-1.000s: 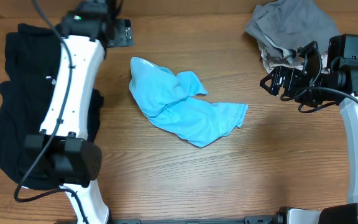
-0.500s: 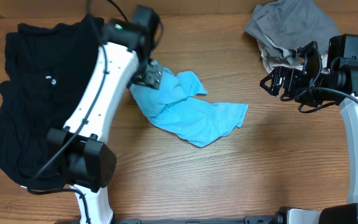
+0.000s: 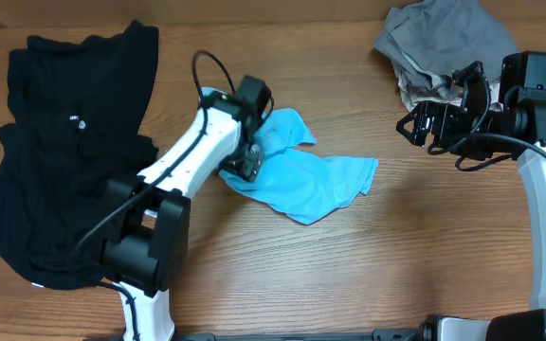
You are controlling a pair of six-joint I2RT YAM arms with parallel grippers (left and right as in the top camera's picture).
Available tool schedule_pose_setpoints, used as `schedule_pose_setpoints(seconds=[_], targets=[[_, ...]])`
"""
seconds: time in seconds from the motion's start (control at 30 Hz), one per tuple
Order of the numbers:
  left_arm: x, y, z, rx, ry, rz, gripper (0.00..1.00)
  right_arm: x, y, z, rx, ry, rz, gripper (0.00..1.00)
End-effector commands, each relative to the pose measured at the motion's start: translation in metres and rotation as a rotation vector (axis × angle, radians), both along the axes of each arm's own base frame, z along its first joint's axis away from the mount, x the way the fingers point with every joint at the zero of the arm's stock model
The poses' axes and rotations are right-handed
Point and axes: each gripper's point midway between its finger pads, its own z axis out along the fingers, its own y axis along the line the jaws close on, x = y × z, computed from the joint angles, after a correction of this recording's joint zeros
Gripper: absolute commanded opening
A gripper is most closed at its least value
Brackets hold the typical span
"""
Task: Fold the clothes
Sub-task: 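Grasp the top corner of the light-blue shirt with the left gripper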
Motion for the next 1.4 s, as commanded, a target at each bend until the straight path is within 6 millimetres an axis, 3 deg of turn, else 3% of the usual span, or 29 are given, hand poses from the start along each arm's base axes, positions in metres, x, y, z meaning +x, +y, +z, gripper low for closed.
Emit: schedule_pose_setpoints(seconds=[0.0, 0.23, 0.4, 0.53, 0.73, 1.0, 1.17, 1.3, 1.37], targets=[[-0.012, -0.008, -0.016, -0.035, 0.038, -0.122, 0.84, 0.002, -0.001, 0.006, -0.007, -0.026, 0.005, 1.0], [0.001, -0.008, -0.032, -0.035, -0.048, -0.117, 0.81, 0.003, -0.002, 0.007, -0.007, -0.035, 0.005, 1.0], [0.012, -0.005, -0.029, -0.016, -0.099, -0.091, 0.72, 0.004, -0.002, 0.007, -0.008, -0.038, 0.005, 1.0], [0.018, 0.004, -0.024, 0.034, -0.136, -0.036, 0.68, 0.006, -0.002, 0.008, -0.009, -0.045, 0.005, 1.0], [0.026, 0.0, -0.005, 0.03, -0.143, -0.036, 0.52, 0.007, -0.002, 0.008, -0.01, -0.051, 0.005, 1.0], [0.037, -0.005, 0.015, 0.019, -0.17, -0.036, 0.44, 0.007, -0.002, 0.008, -0.01, -0.051, 0.005, 1.0], [0.036, -0.005, 0.014, 0.022, -0.165, -0.036, 0.15, 0.006, -0.002, 0.008, -0.009, -0.048, 0.005, 1.0], [0.037, -0.005, 0.015, 0.02, -0.169, -0.035, 0.12, 0.006, -0.002, 0.008, -0.009, -0.048, 0.005, 1.0], [0.038, -0.005, 0.015, 0.02, -0.17, -0.035, 0.17, 0.006, -0.002, 0.008, -0.009, -0.048, 0.005, 1.0]])
